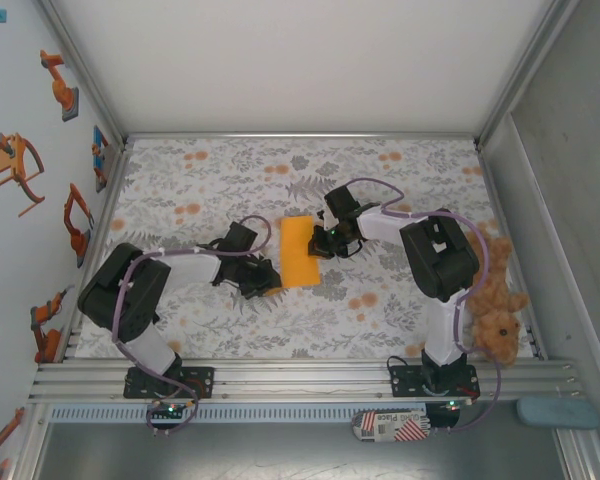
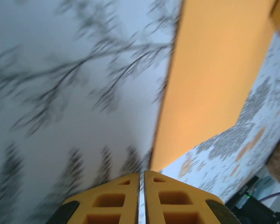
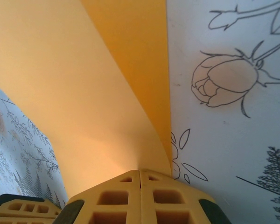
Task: Fold a paper plane with a square sheet of paper (pick it up from the middle)
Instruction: First fold the square sheet of paper in half at the center of the table.
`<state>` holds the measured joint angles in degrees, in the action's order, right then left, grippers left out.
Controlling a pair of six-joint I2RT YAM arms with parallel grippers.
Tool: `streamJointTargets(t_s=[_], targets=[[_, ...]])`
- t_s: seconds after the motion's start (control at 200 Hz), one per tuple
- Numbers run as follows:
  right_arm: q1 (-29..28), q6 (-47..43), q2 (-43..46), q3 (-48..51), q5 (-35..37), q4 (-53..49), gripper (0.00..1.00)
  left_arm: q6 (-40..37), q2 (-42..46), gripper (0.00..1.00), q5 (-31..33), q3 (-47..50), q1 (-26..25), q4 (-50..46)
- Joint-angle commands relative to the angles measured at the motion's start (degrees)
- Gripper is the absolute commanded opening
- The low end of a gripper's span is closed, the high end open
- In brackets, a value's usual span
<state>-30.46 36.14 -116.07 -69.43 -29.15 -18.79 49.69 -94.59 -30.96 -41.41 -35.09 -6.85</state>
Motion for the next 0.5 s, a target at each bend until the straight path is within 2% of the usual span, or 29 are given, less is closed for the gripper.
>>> streamJointTargets(t_s=[0.0,0.16,0.27,0.496], targets=[[0.0,-0.1,-9.5,6.1,16.7,-7.9,0.0,-4.5,4.0,0.11,2.2,-2.0,0.3,-8.5],[0.0,0.1,-9.6,6.1,16.8,-7.8,0.0,-4.7,4.8,0.11,3.1,-7.5,0.3,-7.3],[0.0,0.2,-9.8,6.1,16.7,-7.5,0.0,-3.8,0.4,0.11,4.4,-10.9,0.5,-4.2],[0.0,0.1,-9.9,6.1,16.8,-7.9,0.0,-3.3,-9.9,0.1,2.9,-18.4,1.1,2.5]])
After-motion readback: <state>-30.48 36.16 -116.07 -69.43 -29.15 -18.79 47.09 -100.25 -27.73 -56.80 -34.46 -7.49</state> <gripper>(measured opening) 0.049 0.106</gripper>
